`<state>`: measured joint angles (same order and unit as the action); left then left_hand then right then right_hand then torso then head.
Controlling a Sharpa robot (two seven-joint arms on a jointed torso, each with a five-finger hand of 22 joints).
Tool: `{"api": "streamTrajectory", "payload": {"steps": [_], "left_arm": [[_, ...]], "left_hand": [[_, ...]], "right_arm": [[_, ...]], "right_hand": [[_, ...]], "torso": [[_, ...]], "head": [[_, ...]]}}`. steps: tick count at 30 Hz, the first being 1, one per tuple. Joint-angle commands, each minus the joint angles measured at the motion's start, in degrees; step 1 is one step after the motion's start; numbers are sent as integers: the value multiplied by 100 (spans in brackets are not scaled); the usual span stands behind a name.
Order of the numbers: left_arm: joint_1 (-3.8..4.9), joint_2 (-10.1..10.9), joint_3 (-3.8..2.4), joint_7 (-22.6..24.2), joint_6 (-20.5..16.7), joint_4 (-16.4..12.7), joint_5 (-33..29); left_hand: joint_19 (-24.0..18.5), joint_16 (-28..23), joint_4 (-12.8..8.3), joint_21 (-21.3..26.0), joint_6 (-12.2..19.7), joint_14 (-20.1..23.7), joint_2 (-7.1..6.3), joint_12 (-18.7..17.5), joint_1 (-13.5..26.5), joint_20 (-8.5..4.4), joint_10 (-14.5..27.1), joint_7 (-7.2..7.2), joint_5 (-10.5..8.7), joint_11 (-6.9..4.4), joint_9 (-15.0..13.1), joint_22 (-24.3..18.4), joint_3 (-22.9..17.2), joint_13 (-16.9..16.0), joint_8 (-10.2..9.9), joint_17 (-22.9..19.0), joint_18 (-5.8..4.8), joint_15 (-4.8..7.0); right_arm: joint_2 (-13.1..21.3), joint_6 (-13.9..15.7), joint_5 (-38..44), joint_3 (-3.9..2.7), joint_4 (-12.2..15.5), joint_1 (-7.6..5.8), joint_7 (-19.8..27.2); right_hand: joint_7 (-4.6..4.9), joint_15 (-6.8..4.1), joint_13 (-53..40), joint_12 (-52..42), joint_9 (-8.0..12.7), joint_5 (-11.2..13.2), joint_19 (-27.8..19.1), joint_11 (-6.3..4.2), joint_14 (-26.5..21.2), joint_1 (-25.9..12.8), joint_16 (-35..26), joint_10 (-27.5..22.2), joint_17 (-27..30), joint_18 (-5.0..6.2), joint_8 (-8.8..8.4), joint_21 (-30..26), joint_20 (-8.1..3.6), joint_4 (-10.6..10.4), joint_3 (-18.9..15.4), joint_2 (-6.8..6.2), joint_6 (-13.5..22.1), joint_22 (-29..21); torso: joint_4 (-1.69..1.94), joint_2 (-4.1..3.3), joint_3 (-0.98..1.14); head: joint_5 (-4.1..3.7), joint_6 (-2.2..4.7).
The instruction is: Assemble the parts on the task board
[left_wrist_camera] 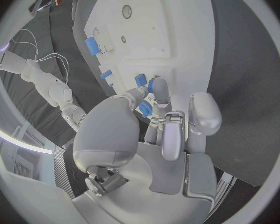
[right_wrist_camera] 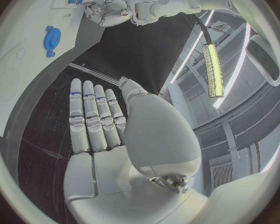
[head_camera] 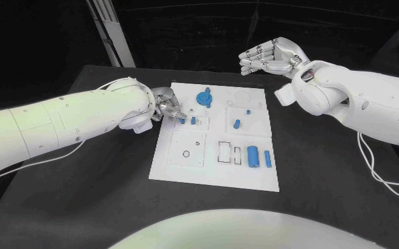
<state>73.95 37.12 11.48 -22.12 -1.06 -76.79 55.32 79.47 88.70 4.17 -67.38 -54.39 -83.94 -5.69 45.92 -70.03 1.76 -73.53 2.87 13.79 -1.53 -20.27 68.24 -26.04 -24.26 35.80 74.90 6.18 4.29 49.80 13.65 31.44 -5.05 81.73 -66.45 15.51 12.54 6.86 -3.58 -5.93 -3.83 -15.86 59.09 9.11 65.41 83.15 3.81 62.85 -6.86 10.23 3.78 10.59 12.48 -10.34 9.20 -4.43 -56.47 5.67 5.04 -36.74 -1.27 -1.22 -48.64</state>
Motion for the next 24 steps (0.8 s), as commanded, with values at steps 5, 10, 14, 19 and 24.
{"api": "streamTrajectory", "payload": {"steps": [5, 10, 14, 19, 24], "left_arm": [[-29, -23, -2, 1, -153, 22, 82], [-37, -39, -2, -57, -71, 43, 96], [-39, -42, -3, -95, 34, 52, 100], [-40, -38, -3, -118, 169, 52, 102], [-41, -37, -3, -143, 268, 52, 102]], "left_hand": [[24, 9, -762, -22, -43, -545, -25, 30, -38, -9, -25, 1, 23, -5, -5, 5, -783, -16, 29, 1221, -34, 46], [23, 8, -763, -19, -45, -545, -26, 33, -36, -9, -28, 0, 25, -6, -6, 2, -786, -19, 30, 1219, -33, 47], [23, 8, -763, -19, -45, -545, -26, 33, -36, -9, -28, 0, 25, -6, -6, 2, -786, -19, 30, 1219, -33, 47], [24, 9, -776, -19, -51, -545, -42, 38, -34, -11, -36, -3, 30, -9, -6, 3, -799, -27, 33, 1220, -34, 49], [22, 8, -792, -13, -59, -544, -62, 45, -30, -14, -47, -6, 43, -12, -6, -2, -813, -38, 37, 1218, -32, 52]], "right_arm": [[1, -38, -21, -3, 3, -10, 54], [-4, -41, -21, -3, 0, -10, 53], [-4, -43, -21, -3, -3, -10, 53], [-4, -46, -21, -3, -5, -9, 52], [-5, -50, -21, -3, -6, -9, 52]], "right_hand": [[-5, -15, -2, 2, 2, -24, 29, 2, -10, -32, 1, -55, 6, 24, -17, -20, 25, 43, -3, 44, 31, -5], [-5, -15, -2, 2, 2, -24, 29, 2, -10, -32, 1, -55, 6, 24, -17, -20, 25, 43, -3, 44, 31, -5], [-5, -15, -2, 2, 2, -24, 29, 2, -10, -32, 1, -55, 6, 24, -17, -20, 25, 43, -3, 44, 31, -5], [-5, -15, -2, 2, 2, -24, 29, 2, -10, -32, 1, -55, 6, 24, -17, -20, 25, 43, -3, 44, 31, -5], [-5, -15, -2, 2, 2, -24, 29, 2, -10, -32, 1, -55, 6, 24, -17, -20, 25, 43, -3, 44, 31, -5]], "torso": [[-7, -7, -1], [-8, -4, -2], [-5, -3, 0], [-4, -2, 0], [-8, -2, 0]], "head": [[-3, -11], [-5, -14], [-5, -16], [-4, -11], [3, -10]]}}
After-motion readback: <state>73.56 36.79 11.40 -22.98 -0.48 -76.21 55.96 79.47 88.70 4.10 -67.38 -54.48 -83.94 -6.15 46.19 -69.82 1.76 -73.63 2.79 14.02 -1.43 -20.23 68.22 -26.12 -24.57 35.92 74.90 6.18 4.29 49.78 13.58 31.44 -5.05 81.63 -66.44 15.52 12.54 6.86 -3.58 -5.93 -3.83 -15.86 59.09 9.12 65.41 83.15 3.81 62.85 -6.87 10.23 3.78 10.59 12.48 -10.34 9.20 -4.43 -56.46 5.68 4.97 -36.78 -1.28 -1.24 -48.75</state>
